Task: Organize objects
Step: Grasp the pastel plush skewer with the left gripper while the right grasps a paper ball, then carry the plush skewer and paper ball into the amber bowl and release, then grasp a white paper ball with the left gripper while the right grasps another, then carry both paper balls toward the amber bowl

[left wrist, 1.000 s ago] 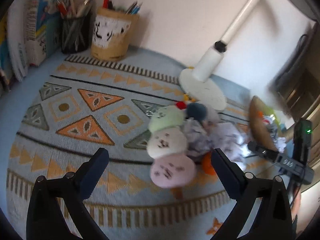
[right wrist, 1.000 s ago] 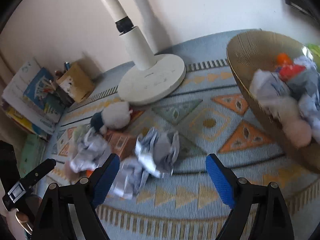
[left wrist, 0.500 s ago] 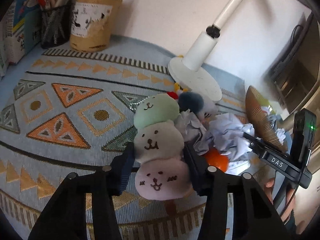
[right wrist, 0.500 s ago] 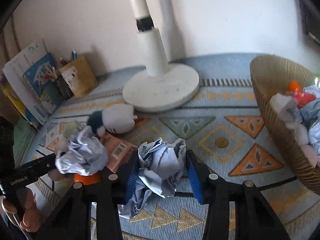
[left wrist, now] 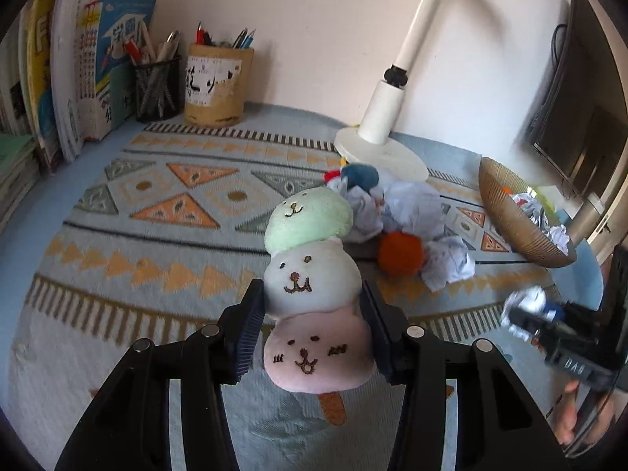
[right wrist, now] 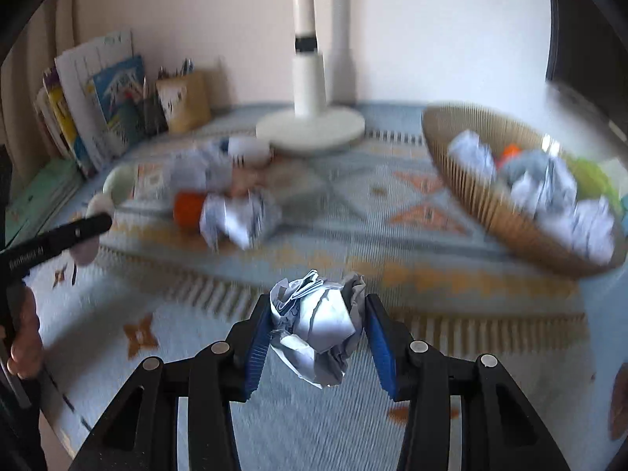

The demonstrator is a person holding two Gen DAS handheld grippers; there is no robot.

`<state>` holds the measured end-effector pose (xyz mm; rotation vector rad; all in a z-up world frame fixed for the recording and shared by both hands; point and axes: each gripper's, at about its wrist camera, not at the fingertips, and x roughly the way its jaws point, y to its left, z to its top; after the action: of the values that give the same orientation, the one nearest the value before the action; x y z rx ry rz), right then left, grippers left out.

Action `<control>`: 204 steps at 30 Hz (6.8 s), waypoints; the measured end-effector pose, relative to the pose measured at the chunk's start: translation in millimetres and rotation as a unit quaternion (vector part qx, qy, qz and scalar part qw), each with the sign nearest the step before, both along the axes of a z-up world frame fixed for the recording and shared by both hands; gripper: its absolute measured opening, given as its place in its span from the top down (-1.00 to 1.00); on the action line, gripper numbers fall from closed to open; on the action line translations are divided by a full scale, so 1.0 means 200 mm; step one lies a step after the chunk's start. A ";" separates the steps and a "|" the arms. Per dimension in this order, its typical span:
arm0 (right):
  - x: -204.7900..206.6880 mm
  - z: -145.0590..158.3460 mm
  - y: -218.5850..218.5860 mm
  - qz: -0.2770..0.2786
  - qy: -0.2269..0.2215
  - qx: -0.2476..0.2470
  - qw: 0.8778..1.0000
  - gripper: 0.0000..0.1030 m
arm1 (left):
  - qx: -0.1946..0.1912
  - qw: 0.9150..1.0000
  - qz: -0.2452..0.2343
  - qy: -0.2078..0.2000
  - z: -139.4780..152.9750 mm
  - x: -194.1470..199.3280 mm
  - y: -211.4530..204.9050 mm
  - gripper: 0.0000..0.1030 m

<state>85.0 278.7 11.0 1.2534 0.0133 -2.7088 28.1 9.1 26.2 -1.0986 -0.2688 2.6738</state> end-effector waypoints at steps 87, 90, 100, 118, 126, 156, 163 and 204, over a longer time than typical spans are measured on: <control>-0.02 0.69 0.50 -0.147 0.118 -0.091 0.978 -0.49 | -0.004 0.994 0.012 0.105 0.70 -0.06 0.51 -0.67; 0.01 0.56 0.33 -0.132 0.096 -0.081 0.983 -0.51 | -0.045 0.995 0.068 0.062 0.55 -0.04 0.25 -0.67; 0.00 0.19 -0.06 -0.059 0.070 -0.011 0.996 -0.56 | -0.001 0.993 0.121 -0.011 0.00 0.04 -0.25 -0.67; 0.03 0.11 -0.12 -0.048 0.087 0.021 0.995 -0.72 | -0.010 0.996 0.094 -0.005 -0.06 0.06 -0.21 -0.67; -0.02 0.12 -0.15 -0.063 0.060 0.029 0.996 -0.72 | -0.032 0.997 0.069 -0.018 -0.05 0.02 -0.16 -0.67; -0.38 0.07 -0.21 -0.023 0.025 -0.081 0.996 0.00 | 0.023 0.995 -0.088 -0.046 -0.02 -0.46 0.18 0.07; -0.21 0.10 -0.18 0.004 0.021 -0.036 0.999 0.00 | -0.005 0.999 -0.027 -0.027 0.06 -0.18 0.02 0.07; -0.01 0.04 -0.15 0.002 0.047 0.010 0.999 0.03 | -0.037 0.999 0.017 -0.002 0.00 0.01 -0.04 0.04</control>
<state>82.2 249.4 18.1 1.1295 0.0535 -2.7676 30.5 0.4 25.6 -1.1316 -0.1924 2.7321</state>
